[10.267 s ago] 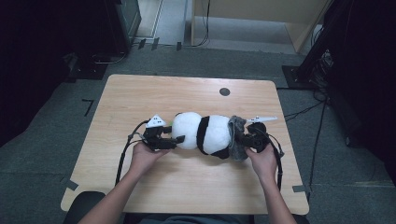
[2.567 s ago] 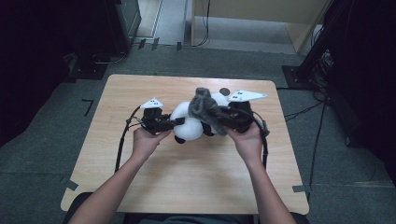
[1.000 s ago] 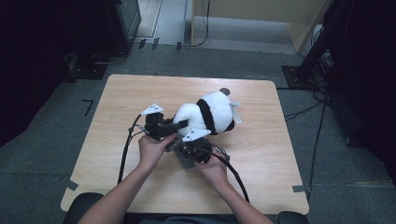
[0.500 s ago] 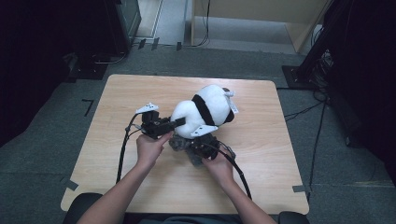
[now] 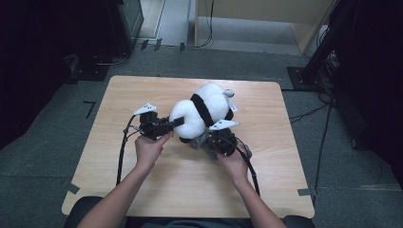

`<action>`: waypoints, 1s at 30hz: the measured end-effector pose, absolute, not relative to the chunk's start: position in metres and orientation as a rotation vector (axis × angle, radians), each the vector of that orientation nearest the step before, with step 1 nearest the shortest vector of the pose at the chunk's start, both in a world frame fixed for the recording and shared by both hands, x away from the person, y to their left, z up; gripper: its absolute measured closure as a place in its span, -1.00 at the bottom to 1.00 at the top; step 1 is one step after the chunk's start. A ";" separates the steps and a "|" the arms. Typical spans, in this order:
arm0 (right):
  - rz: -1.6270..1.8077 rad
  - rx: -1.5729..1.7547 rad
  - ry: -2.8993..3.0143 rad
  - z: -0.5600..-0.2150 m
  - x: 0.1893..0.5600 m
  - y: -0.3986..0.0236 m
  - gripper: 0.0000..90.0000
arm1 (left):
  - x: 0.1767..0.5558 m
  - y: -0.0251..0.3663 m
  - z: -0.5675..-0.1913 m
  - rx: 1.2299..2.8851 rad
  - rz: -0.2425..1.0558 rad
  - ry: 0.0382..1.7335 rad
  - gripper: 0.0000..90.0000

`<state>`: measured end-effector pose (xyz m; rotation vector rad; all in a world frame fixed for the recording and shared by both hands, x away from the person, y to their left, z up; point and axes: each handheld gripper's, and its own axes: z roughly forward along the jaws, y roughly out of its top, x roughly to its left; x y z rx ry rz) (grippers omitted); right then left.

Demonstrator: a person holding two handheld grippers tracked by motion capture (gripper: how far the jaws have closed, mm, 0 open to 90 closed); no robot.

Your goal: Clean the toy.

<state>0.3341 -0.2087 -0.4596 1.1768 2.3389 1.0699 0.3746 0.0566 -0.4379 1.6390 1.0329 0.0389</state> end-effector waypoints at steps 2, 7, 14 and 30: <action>1.094 1.183 2.304 -0.453 0.333 -0.215 0.79 | 0.375 0.058 -0.438 1.638 0.046 1.036 0.33; 1.220 1.189 2.199 -0.430 0.329 -0.232 0.79 | 0.376 0.060 -0.439 1.646 0.053 1.049 0.33; 1.421 1.146 2.070 -0.397 0.318 -0.245 0.79 | 0.374 0.055 -0.439 1.648 0.038 1.044 0.33; 1.430 1.064 2.216 -0.413 0.310 -0.194 0.79 | 0.364 0.032 -0.444 1.730 0.029 1.012 0.33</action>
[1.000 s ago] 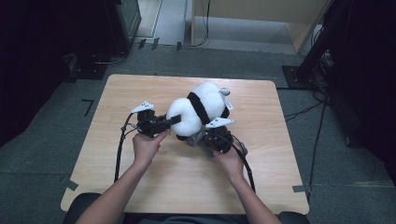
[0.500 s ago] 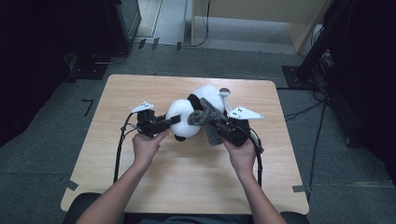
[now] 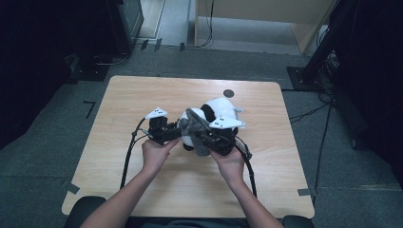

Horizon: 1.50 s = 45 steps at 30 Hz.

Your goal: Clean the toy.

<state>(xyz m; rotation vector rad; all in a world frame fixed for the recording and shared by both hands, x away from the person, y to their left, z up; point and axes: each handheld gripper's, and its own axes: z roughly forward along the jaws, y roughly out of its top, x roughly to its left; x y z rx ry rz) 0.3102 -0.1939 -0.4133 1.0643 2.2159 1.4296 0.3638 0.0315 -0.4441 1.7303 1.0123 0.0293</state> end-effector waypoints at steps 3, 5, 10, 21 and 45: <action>1.440 1.053 2.239 -0.419 0.308 -0.187 0.79 | 0.365 0.033 -0.444 1.719 0.025 1.028 0.33; 1.429 1.027 2.250 -0.423 0.306 -0.182 0.79 | 0.366 0.035 -0.445 1.707 0.017 1.041 0.33; 1.407 0.982 2.281 -0.429 0.303 -0.171 0.79 | 0.367 0.037 -0.445 1.692 0.003 1.063 0.33; 1.336 0.895 2.339 -0.444 0.300 -0.153 0.80 | 0.368 0.037 -0.445 1.677 0.001 1.089 0.33; 1.216 0.844 2.416 -0.470 0.307 -0.136 0.80 | 0.370 0.040 -0.445 1.629 -0.053 1.111 0.31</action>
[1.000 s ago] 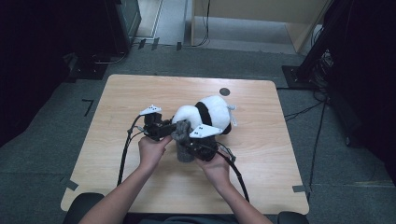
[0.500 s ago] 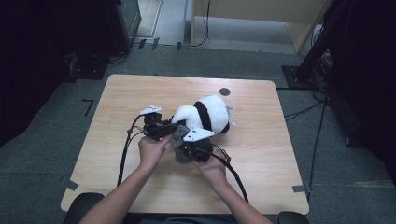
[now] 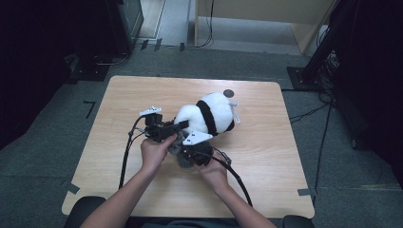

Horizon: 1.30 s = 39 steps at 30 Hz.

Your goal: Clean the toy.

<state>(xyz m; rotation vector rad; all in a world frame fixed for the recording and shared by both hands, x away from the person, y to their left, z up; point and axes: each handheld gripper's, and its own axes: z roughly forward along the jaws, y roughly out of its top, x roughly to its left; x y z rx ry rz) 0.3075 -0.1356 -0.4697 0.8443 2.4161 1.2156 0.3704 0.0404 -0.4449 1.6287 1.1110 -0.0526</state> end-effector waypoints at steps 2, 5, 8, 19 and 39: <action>1.182 0.864 2.441 -0.478 0.310 -0.134 0.80 | 0.370 0.039 -0.445 1.618 -0.073 1.107 0.31; 1.156 0.868 2.438 -0.481 0.309 -0.133 0.80 | 0.369 0.038 -0.443 1.621 -0.063 1.080 0.31; 1.151 0.872 2.431 -0.478 0.310 -0.137 0.80 | 0.370 0.041 -0.443 1.612 -0.067 1.086 0.30; 1.104 0.928 2.453 -0.480 0.320 -0.158 0.81 | 0.373 0.046 -0.445 1.602 -0.087 1.093 0.30; 1.014 1.149 2.371 -0.472 0.338 -0.207 0.81 | 0.377 0.062 -0.439 1.580 -0.025 1.094 0.32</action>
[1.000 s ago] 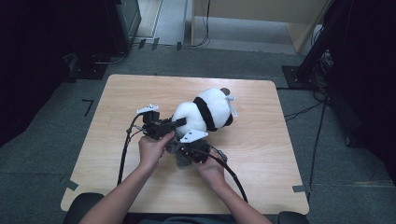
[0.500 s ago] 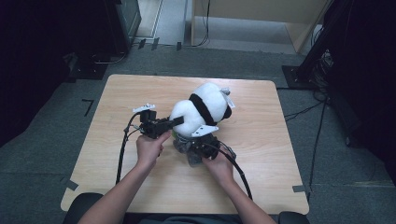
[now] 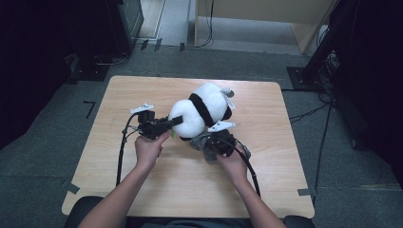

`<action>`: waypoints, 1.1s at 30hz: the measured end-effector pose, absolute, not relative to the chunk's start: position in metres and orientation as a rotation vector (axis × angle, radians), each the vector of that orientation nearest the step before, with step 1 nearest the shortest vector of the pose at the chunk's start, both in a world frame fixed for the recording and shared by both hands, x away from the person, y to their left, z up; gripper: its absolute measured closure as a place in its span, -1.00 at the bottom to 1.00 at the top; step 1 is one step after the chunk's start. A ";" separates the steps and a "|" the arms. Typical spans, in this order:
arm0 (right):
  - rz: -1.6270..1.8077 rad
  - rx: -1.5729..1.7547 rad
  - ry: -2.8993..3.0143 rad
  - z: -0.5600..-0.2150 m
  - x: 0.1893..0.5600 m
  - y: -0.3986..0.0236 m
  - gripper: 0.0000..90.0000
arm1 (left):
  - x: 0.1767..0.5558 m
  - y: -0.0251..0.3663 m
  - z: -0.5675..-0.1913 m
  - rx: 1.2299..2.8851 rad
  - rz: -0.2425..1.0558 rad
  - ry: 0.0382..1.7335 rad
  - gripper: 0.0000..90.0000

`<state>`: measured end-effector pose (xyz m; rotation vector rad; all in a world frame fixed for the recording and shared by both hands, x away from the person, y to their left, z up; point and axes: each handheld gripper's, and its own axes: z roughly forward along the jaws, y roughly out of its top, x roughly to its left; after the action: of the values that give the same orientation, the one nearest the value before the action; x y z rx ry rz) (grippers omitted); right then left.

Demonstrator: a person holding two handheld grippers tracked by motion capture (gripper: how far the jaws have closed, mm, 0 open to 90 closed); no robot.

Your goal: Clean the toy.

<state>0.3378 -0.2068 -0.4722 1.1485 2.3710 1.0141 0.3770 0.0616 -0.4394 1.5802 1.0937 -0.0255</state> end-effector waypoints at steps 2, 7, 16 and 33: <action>1.020 1.169 2.356 -0.469 0.339 -0.213 0.81 | 0.378 0.064 -0.439 1.574 -0.019 1.101 0.32; 1.048 1.215 2.315 -0.462 0.342 -0.227 0.81 | 0.380 0.070 -0.439 1.571 0.011 1.114 0.33; 1.072 1.255 2.293 -0.449 0.346 -0.250 0.80 | 0.384 0.079 -0.439 1.581 0.064 1.134 0.33; 1.109 1.354 2.196 -0.436 0.349 -0.290 0.80 | 0.395 0.111 -0.433 1.573 0.167 1.185 0.33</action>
<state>0.3491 -0.2902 -0.4360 1.3544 2.1955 1.1086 0.3948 0.1110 -0.4328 1.5729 1.1854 0.1670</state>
